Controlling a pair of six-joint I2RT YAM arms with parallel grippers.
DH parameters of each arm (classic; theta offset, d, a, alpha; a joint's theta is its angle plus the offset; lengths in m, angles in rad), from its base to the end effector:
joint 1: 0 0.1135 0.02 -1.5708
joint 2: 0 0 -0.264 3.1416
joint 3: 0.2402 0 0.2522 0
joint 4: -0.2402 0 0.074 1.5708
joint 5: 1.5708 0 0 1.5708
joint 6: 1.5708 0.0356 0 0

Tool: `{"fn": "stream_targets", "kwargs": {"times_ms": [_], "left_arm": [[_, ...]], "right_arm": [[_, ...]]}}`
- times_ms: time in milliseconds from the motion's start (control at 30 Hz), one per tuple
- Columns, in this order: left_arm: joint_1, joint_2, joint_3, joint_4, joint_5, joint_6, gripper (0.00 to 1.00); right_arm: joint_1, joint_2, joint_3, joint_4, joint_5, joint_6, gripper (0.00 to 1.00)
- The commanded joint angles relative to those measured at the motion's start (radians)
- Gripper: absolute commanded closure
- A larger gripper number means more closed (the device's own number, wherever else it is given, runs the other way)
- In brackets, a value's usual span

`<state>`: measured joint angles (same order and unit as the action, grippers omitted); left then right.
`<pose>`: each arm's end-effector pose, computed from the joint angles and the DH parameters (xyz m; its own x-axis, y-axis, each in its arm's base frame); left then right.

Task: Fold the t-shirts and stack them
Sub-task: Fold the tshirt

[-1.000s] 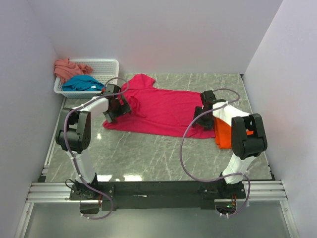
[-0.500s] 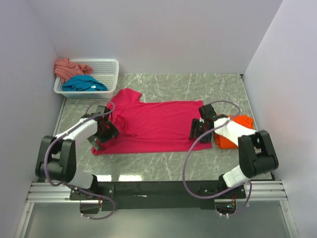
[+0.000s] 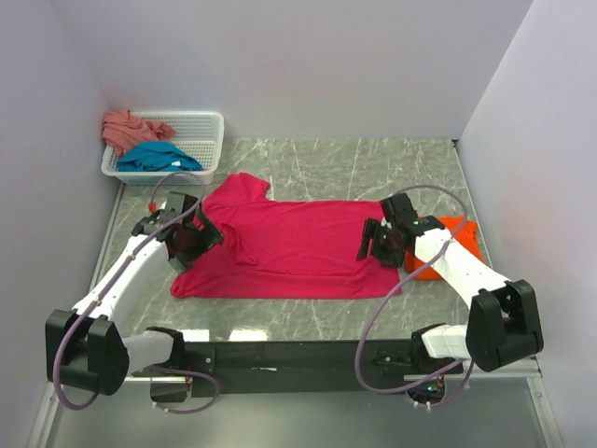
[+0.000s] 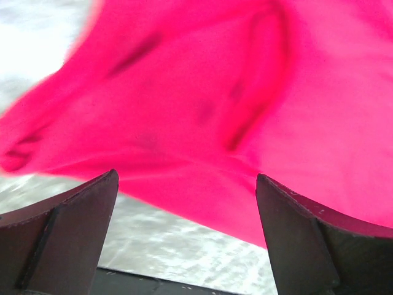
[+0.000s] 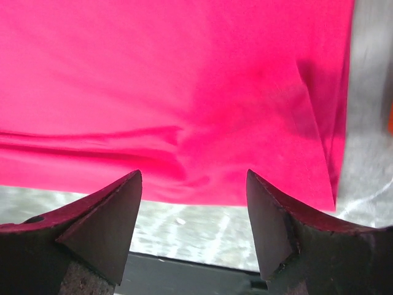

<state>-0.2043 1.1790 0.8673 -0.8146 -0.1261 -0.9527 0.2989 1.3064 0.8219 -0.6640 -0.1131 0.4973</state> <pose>0.2141 -0.0398 0.2408 -0.6332 -0.6945 -0.3417 -0.6345 0.7186 -0.2847 0.2287 0.0747 0.2076 -0.9268 0.2104 -0.3111 0.1199 0.9507 0.2860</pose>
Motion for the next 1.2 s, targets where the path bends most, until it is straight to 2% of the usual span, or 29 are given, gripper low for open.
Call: {"fn": "stream_targets", "kwargs": {"times_ms": [0,133,233,367,867,1167], "left_arm": [[-0.041,0.042,0.068,0.101,0.092,0.074,0.01],[-0.141,0.160,0.102,0.160,0.129,0.080,0.01],[-0.173,0.254,0.108,0.207,0.140,0.083,0.00],[-0.190,0.346,0.119,0.287,0.192,0.083,0.01],[-0.205,0.545,0.274,0.388,0.221,0.109,0.01],[-0.205,0.715,0.504,0.408,0.215,0.152,0.01]], "right_arm": [[0.003,-0.050,0.075,0.012,0.016,-0.008,0.25],[0.005,-0.055,0.074,0.003,0.041,0.000,0.24],[0.003,-0.068,0.059,0.000,0.055,0.007,0.24],[-0.007,-0.085,0.056,-0.022,0.085,0.006,0.24],[-0.056,-0.150,0.094,-0.095,0.188,-0.019,0.24],[-0.118,-0.193,0.097,-0.086,0.165,-0.036,0.24]]}}
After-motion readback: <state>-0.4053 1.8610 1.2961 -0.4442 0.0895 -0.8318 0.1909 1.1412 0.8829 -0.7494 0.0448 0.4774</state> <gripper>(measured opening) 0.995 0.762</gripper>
